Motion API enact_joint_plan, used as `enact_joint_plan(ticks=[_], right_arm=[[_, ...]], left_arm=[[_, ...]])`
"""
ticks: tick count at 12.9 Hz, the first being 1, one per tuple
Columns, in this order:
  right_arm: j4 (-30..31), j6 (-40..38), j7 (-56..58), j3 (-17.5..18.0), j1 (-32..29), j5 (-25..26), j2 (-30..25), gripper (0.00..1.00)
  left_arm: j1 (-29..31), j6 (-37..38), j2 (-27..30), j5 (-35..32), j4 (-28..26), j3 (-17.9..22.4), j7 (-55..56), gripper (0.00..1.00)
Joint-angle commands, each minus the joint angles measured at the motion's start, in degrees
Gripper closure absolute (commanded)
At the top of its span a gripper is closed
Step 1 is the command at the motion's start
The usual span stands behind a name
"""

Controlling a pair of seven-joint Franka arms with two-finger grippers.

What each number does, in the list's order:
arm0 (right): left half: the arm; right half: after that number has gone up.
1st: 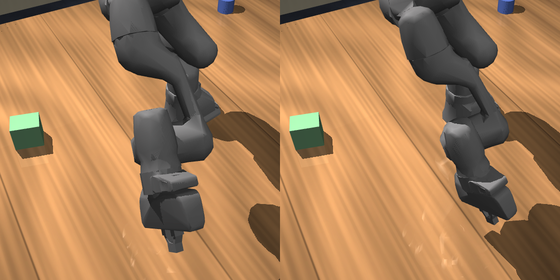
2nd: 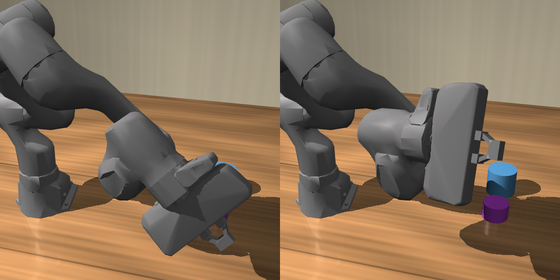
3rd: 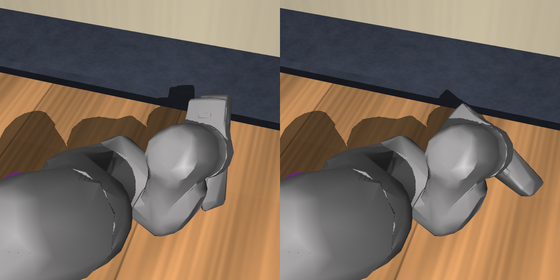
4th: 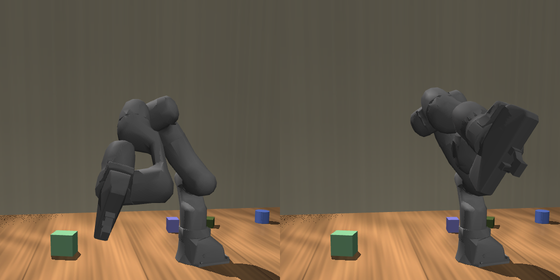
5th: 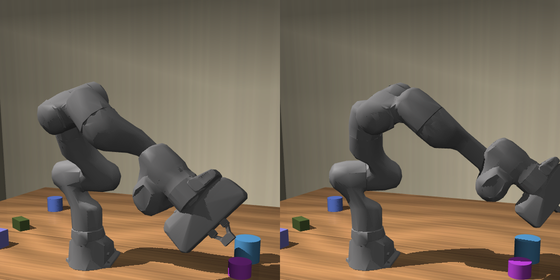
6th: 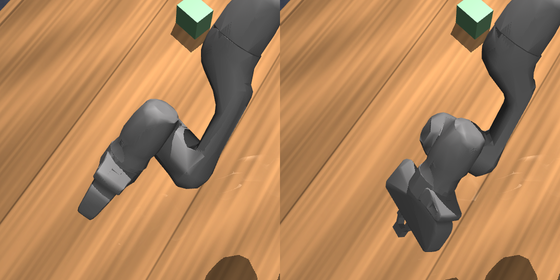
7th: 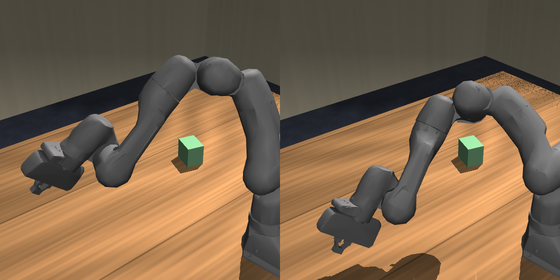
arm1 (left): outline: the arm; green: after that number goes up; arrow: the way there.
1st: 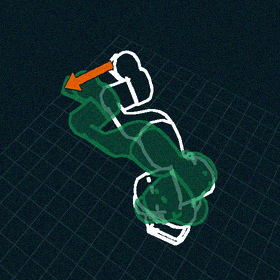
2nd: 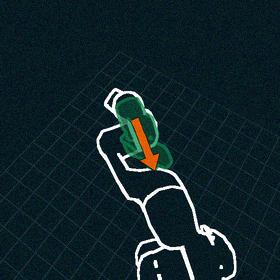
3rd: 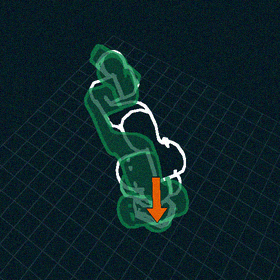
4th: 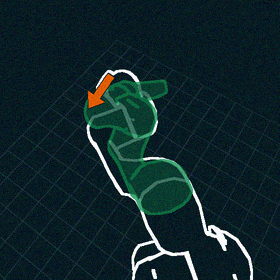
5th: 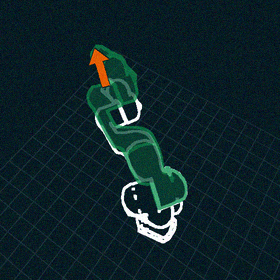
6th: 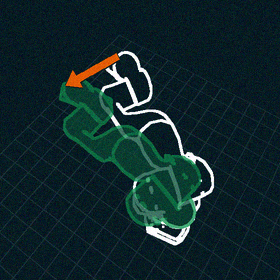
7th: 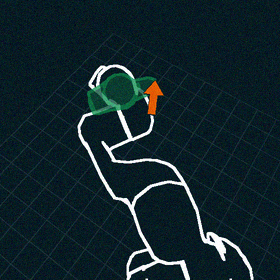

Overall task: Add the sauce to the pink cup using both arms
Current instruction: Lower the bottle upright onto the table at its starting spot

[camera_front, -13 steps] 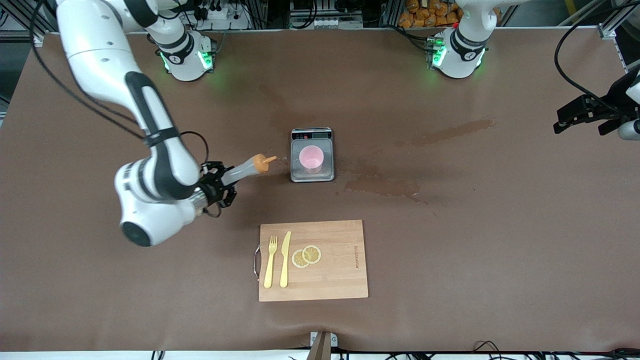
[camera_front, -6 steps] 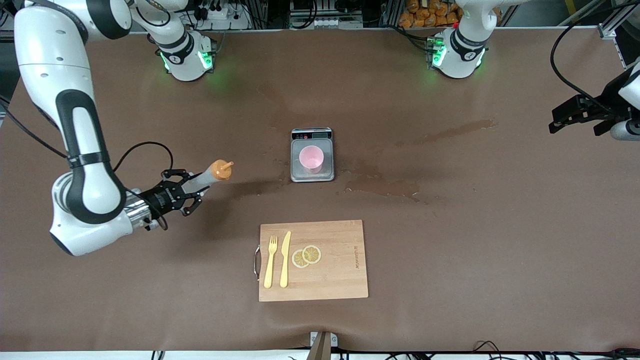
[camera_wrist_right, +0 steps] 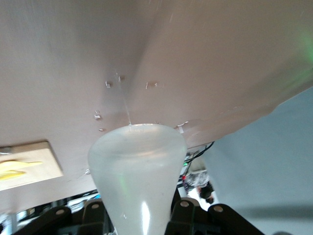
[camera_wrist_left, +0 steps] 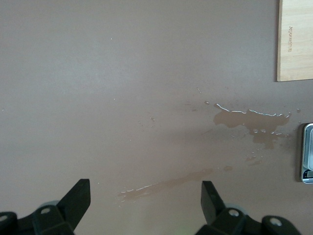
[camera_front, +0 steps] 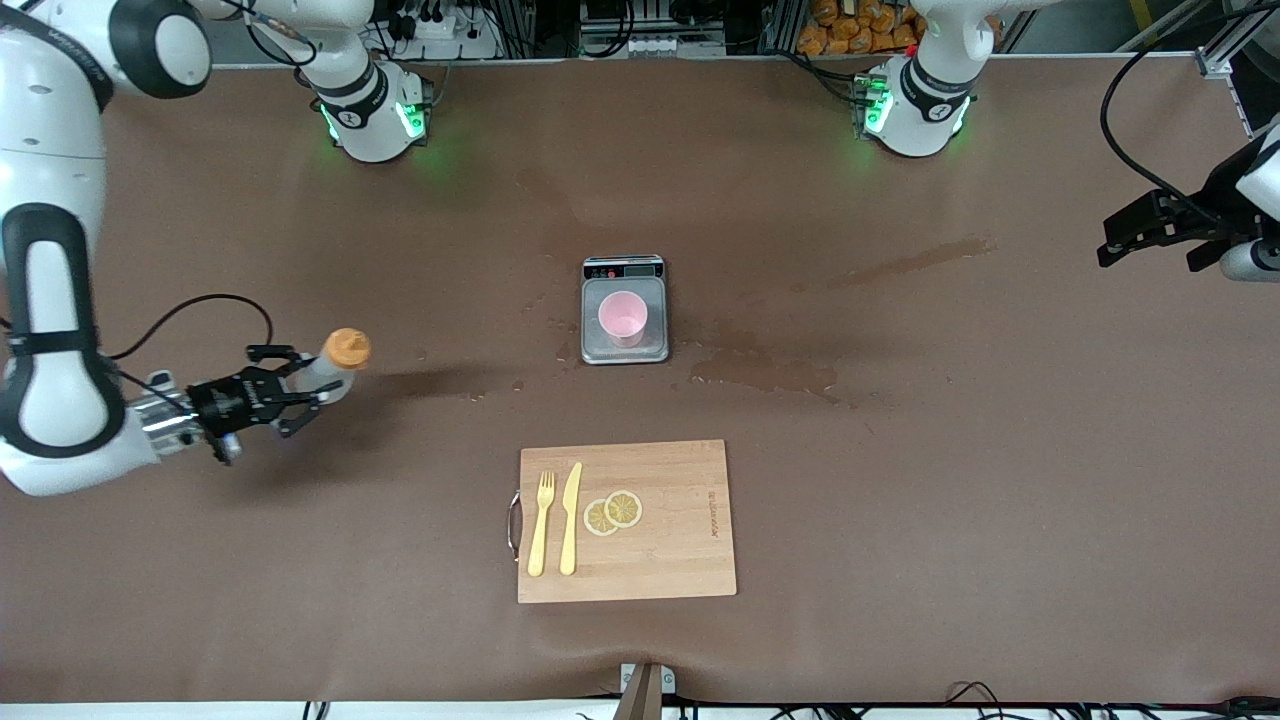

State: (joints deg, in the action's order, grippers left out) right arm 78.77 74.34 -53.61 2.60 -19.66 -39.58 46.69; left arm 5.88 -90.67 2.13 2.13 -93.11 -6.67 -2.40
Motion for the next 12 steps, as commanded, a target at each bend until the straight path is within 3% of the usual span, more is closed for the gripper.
enact_joint_plan(ticks=[1, 4, 9, 12], right_arm=[[-0.11, -1.21, 2.18, 1.35, -6.51, -2.17, 0.33, 0.59], [-0.11, -1.39, 5.95, 1.27, -11.71, -6.55, 4.01, 0.59], [-0.20, -1.21, 11.15, 1.27, -13.12, -6.91, 7.98, 0.58], [-0.11, -1.21, 12.98, 1.27, -13.83, -7.00, 9.12, 0.51]], left_arm=[[-0.17, -0.04, 0.42, 0.51, -0.32, -0.01, -0.06, 0.00], [-0.17, -0.04, 0.33, 0.42, -0.23, -0.62, -0.06, 0.00], [-0.17, -0.12, 0.33, 0.42, -0.23, -0.62, -0.06, 0.00], [-0.17, -0.04, 0.33, 0.33, -0.32, -0.62, -0.06, 0.00]])
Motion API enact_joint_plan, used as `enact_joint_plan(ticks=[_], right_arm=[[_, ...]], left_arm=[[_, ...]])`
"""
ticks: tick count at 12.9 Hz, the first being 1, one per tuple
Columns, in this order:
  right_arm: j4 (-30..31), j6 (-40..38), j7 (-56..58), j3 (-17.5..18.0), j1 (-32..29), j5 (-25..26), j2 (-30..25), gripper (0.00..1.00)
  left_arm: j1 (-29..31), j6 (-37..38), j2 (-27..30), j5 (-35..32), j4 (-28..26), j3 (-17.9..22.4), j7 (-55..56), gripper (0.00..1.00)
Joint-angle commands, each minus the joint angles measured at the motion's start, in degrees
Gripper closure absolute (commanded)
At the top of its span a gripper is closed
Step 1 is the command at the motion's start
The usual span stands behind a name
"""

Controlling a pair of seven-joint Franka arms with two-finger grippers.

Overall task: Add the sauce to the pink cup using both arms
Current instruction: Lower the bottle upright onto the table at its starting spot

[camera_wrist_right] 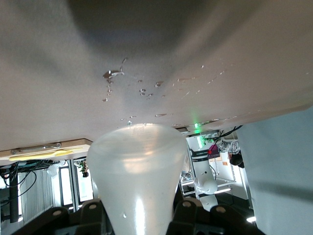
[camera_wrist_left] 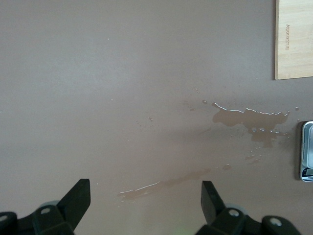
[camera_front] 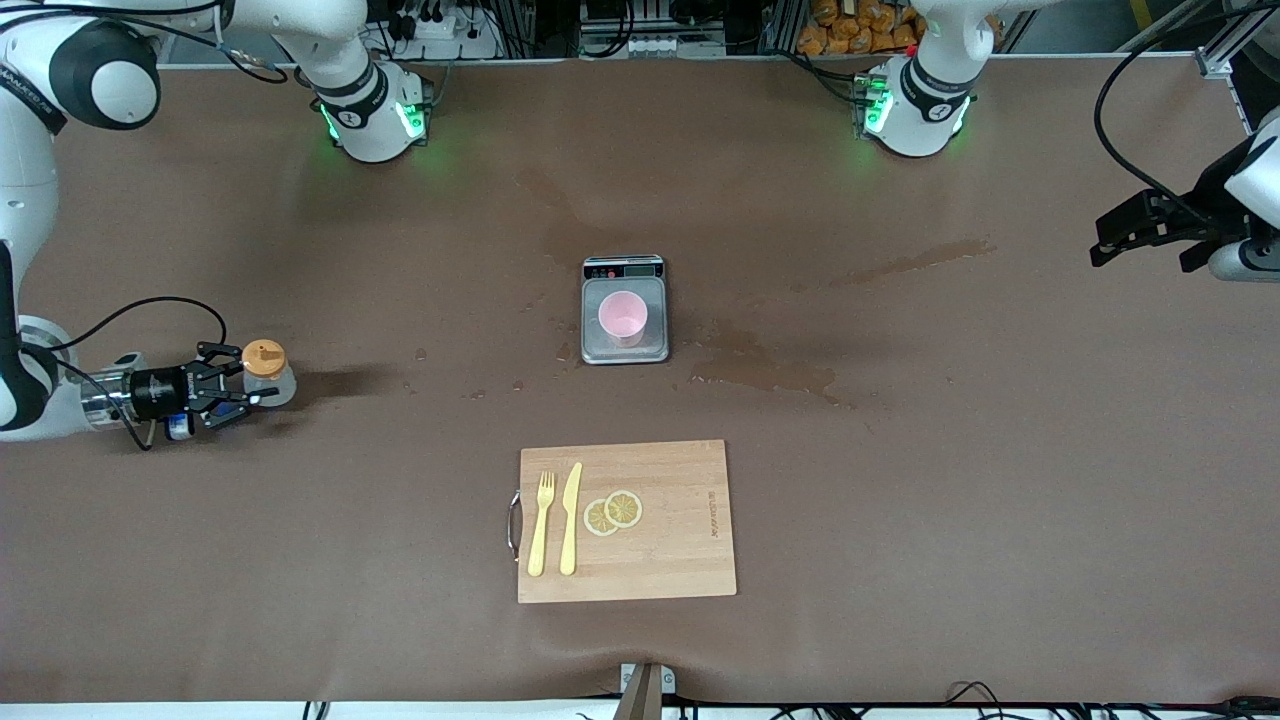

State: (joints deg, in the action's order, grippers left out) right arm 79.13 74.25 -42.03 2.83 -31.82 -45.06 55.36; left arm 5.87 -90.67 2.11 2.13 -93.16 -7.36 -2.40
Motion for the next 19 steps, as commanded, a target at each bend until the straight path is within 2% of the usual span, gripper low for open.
enact_joint_plan(ticks=[1, 6, 11, 15, 17, 19], right_arm=[[-0.46, -1.04, 2.73, 0.95, -1.66, -1.35, 0.71, 0.51], [-0.38, -0.25, 5.20, 0.95, -1.14, -0.64, 2.03, 0.46], [-0.46, 0.89, 5.20, 0.77, -1.05, 0.94, 2.03, 0.29], [-0.73, 0.89, 5.03, 0.77, -0.96, 1.38, 1.95, 0.25], [-0.99, 0.89, 4.94, 0.68, -0.96, 1.47, 1.77, 0.18], [-3.35, 0.81, 4.50, 0.68, -0.52, 4.08, 1.16, 0.01]], left_arm=[[-0.15, -0.03, 0.27, 0.33, -0.18, 0.06, -0.06, 0.00], [-0.15, -0.03, 0.27, -0.19, -0.27, 0.06, -0.06, 0.00], [-0.06, -0.03, 0.35, -0.46, -0.27, -0.03, -0.06, 0.00], [-0.07, -0.03, 0.27, -0.46, -0.27, -0.03, -0.06, 0.00], [-0.06, -0.03, 0.27, -0.46, -0.27, -0.03, -0.06, 0.00], [-0.06, -0.03, 0.35, -0.46, -0.27, -0.03, -0.06, 0.00]])
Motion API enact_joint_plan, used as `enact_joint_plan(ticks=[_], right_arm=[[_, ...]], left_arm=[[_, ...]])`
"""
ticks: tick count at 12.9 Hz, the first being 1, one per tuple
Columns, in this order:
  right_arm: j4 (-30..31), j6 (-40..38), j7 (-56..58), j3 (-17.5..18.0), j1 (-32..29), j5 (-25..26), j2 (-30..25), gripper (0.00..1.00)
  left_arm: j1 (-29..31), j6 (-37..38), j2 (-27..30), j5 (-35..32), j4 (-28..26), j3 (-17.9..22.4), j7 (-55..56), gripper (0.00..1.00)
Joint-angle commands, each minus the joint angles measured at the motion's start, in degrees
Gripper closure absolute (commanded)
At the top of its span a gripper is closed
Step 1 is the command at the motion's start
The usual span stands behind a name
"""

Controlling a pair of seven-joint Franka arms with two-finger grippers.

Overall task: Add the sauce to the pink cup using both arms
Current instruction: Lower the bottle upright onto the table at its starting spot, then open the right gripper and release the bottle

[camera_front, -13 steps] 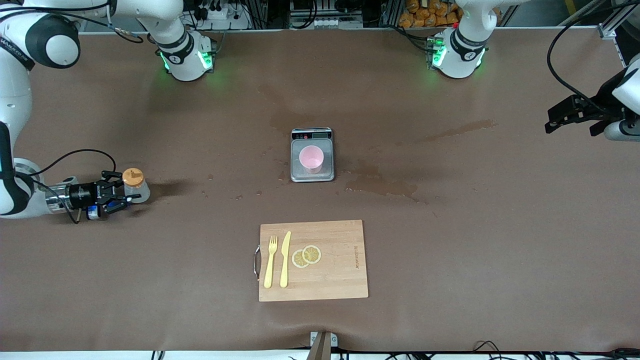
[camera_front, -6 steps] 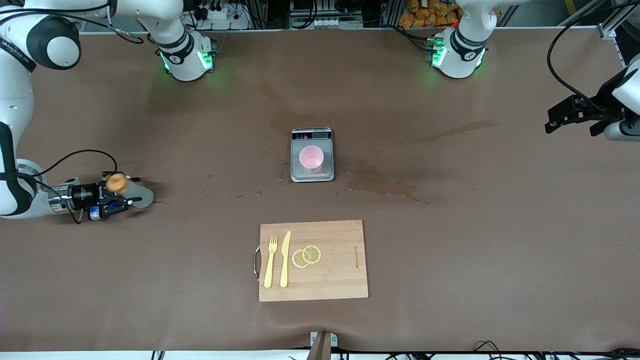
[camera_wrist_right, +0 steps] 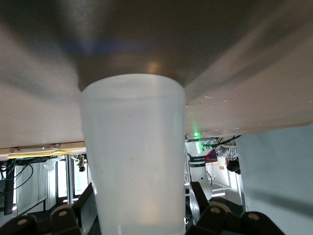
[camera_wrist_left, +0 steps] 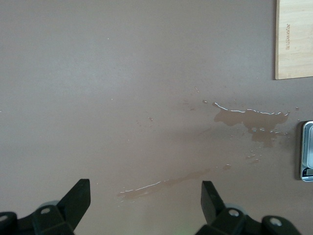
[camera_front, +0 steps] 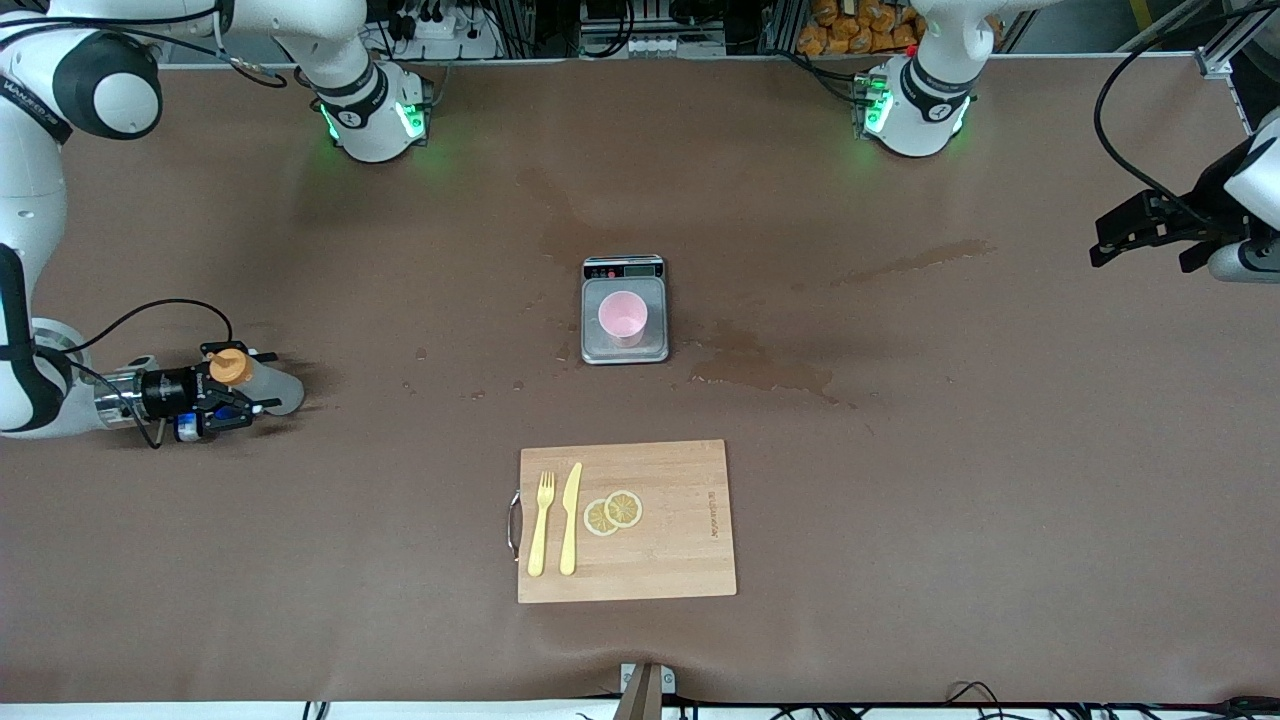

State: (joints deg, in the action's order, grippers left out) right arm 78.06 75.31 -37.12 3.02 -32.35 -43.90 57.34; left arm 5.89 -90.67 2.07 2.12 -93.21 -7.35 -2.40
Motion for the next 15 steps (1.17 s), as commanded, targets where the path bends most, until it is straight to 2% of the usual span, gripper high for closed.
enact_joint_plan(ticks=[1, 5, 11, 13, 15], right_arm=[[-4.47, -0.51, -0.49, 0.58, 0.62, 5.21, -1.26, 0.00], [-7.66, -1.91, -2.16, 1.02, 4.22, 11.81, -5.47, 0.00], [-16.87, -8.94, -2.08, 0.93, 8.44, 14.28, -7.06, 0.00], [-17.41, -10.35, -2.08, 0.93, 8.62, 15.59, -8.02, 0.00], [-17.41, -10.88, -2.34, 1.02, 11.59, 19.88, -9.87, 0.00]], left_arm=[[0.00, -0.03, 0.39, -0.45, -0.22, -0.03, -0.06, 0.00], [0.35, 0.05, 0.92, -0.37, 0.05, 0.05, -0.15, 0.00], [0.62, 0.58, 1.71, -0.37, -0.04, 0.58, -0.15, 0.00], [0.62, 0.49, 1.62, -0.45, 0.22, 0.67, -0.67, 0.00], [0.97, 0.49, 1.18, -0.45, 1.54, 0.76, -0.85, 0.00]])
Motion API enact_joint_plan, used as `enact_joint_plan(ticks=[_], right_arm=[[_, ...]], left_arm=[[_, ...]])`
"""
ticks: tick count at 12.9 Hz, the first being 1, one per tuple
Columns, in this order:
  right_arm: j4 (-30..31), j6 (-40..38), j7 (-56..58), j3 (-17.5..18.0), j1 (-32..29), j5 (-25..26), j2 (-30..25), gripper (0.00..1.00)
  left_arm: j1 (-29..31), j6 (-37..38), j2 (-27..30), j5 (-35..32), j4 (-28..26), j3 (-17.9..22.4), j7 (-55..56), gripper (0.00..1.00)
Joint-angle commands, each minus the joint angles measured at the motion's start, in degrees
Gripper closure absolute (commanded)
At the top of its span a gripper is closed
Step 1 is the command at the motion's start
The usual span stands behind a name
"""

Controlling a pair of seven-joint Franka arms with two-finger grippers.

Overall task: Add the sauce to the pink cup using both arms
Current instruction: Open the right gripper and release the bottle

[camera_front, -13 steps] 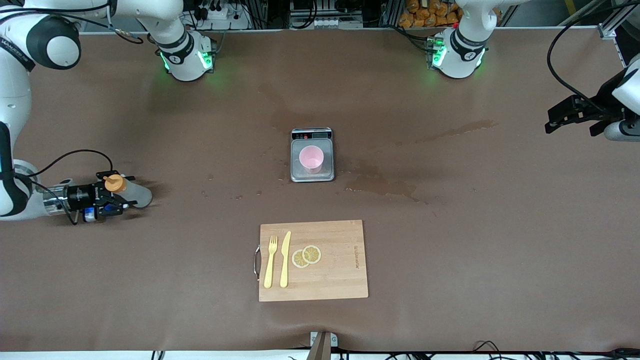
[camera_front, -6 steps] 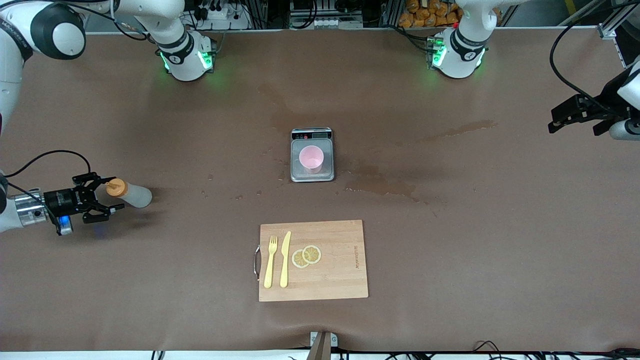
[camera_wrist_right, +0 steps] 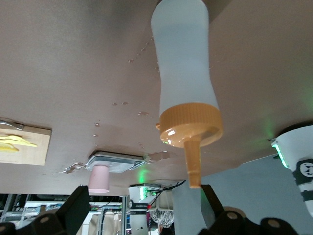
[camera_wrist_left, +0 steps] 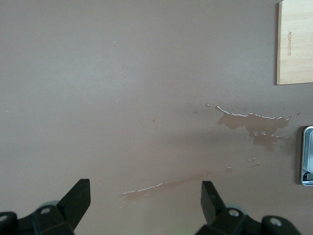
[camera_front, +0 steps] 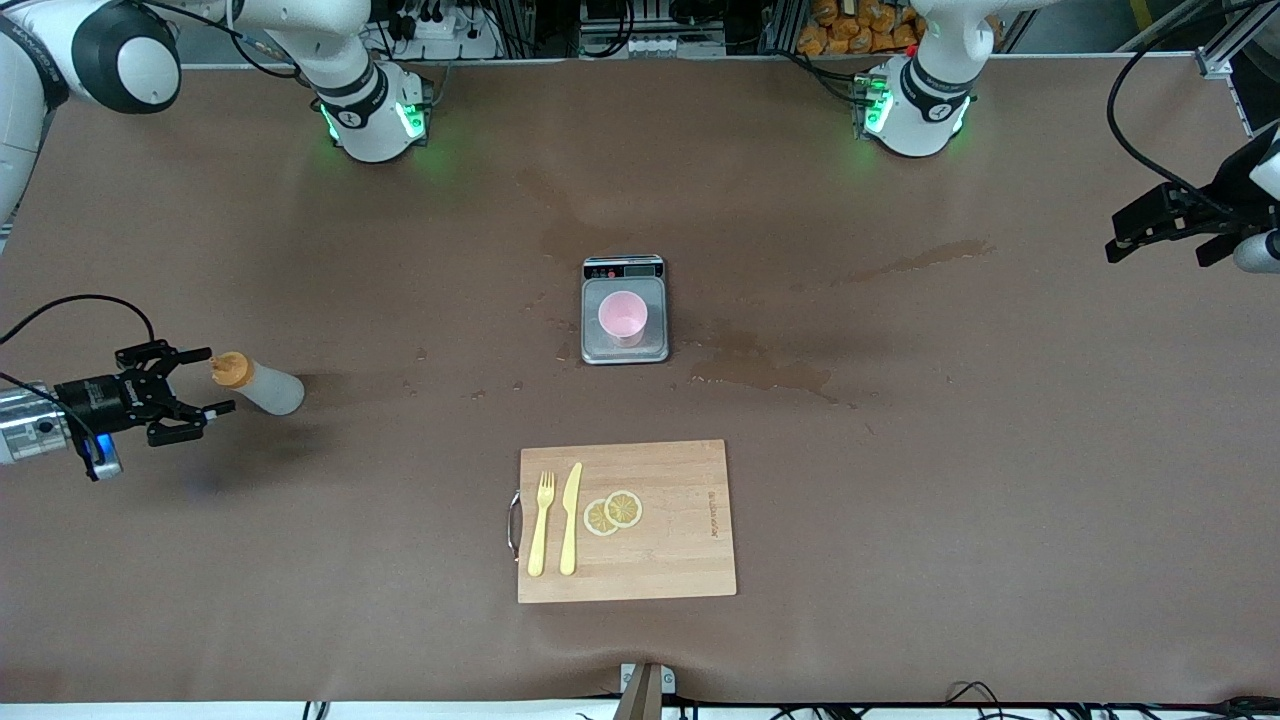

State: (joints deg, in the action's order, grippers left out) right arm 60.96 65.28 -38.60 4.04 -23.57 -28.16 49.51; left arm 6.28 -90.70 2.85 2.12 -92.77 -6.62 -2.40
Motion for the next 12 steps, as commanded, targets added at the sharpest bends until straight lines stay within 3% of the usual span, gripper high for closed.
enact_joint_plan(ticks=[1, 5, 9, 12], right_arm=[[-0.32, -1.20, -0.95, 0.01, 5.44, 7.56, -3.10, 0.00], [-0.23, -0.94, -0.07, 0.09, 13.71, 17.95, -8.72, 0.00], [1.35, 0.64, 0.28, 0.01, 16.97, 19.55, -14.96, 0.00], [7.65, 4.49, 0.45, 0.09, 17.86, 20.34, -21.19, 0.00]], left_arm=[[0.57, 0.61, 0.32, -0.54, 1.18, 0.03, -0.85, 0.00], [0.57, 0.52, 0.05, -1.32, 1.36, -0.15, -0.94, 0.00], [0.48, 0.52, -0.04, -1.42, 1.27, -0.33, -0.94, 0.00], [0.66, 1.13, 0.05, -1.33, 0.48, -0.24, -1.02, 0.00]])
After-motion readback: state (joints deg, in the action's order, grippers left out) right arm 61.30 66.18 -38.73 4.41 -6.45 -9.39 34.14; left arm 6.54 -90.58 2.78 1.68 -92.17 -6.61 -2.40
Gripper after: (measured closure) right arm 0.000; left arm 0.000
